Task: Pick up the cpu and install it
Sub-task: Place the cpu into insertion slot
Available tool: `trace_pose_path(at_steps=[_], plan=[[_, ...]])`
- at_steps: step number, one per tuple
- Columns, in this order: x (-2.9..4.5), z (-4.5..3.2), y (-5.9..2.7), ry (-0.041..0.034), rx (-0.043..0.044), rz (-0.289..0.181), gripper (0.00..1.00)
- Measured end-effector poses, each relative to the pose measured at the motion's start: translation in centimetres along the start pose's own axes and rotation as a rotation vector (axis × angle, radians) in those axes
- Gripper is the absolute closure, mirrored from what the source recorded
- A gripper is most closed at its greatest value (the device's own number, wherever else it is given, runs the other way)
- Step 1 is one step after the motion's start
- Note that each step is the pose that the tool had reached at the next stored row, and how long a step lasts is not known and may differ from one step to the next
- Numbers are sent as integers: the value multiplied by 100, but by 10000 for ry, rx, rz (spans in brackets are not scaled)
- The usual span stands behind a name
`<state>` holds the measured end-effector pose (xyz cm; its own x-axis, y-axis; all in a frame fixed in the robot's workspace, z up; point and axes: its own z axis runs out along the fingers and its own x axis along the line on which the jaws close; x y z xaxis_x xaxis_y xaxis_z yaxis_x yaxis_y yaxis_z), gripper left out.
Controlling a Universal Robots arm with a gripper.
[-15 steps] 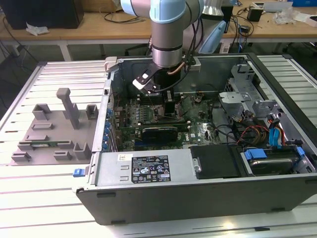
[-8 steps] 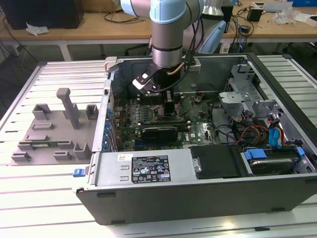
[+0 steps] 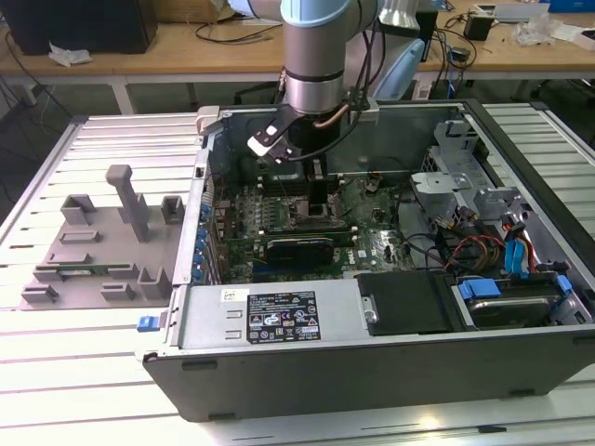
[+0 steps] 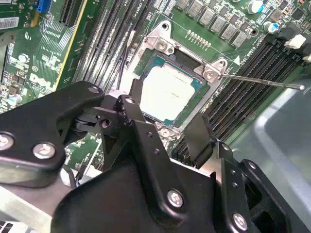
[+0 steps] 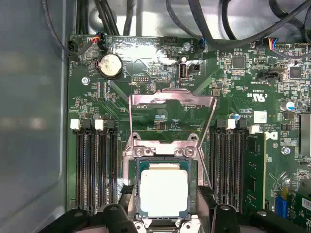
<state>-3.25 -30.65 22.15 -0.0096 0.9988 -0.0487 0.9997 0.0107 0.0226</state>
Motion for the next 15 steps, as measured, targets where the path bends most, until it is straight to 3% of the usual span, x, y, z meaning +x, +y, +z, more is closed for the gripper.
trace_pose_path(at_steps=[1, 2, 3, 9, 15], plan=[[-1, -19, 0, 0, 0, 0, 71], [-1, -23, 0, 0, 1, 0, 83], [-1, -25, 0, -1, 0, 0, 89], [-3, -35, 1, 5, 1, -1, 89], [-46, -27, 0, 153, 0, 3, 89]])
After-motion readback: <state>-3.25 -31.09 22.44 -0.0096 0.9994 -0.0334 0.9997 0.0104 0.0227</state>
